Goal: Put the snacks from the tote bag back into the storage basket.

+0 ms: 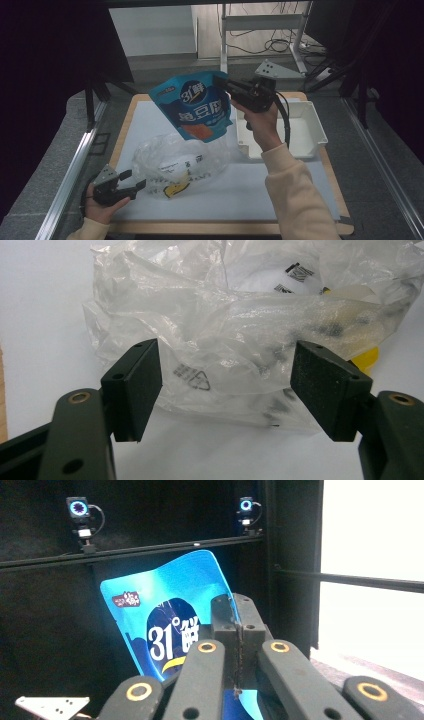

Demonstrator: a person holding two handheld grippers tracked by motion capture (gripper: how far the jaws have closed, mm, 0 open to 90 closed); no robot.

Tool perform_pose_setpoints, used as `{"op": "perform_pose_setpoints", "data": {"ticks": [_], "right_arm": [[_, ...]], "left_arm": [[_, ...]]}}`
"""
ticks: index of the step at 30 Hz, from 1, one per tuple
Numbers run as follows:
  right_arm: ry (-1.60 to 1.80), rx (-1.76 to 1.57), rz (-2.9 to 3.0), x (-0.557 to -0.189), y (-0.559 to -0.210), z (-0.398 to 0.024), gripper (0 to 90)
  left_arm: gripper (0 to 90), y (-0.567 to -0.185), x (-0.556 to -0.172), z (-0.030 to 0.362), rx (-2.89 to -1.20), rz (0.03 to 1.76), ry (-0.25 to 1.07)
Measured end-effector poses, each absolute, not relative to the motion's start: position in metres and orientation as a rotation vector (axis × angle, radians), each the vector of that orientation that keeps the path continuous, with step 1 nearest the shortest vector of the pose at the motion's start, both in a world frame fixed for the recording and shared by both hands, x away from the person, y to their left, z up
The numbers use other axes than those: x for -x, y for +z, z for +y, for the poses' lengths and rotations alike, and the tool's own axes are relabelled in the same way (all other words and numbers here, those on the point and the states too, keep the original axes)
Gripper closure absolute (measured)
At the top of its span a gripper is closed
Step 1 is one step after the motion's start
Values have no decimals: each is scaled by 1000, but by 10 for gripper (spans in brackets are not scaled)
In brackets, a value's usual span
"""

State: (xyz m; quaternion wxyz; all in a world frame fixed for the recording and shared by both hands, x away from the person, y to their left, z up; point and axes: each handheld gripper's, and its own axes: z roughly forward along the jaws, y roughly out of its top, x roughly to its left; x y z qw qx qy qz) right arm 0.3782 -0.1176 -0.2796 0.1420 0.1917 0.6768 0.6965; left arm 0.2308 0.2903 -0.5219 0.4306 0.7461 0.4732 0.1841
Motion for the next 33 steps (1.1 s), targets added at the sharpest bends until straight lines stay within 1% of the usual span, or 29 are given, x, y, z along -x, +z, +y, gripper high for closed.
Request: {"op": "perform_pose_setpoints", "data": {"ticks": [17, 33], "right_arm": [[1930, -640, 1883, -388, -272, -156, 895], [1844, -741, 1816, -402, -272, -202, 895]], "left_arm": [[289, -522, -231, 290, -1861, 1181, 462], [289, -523, -231, 290, -1863, 1183, 463]]}}
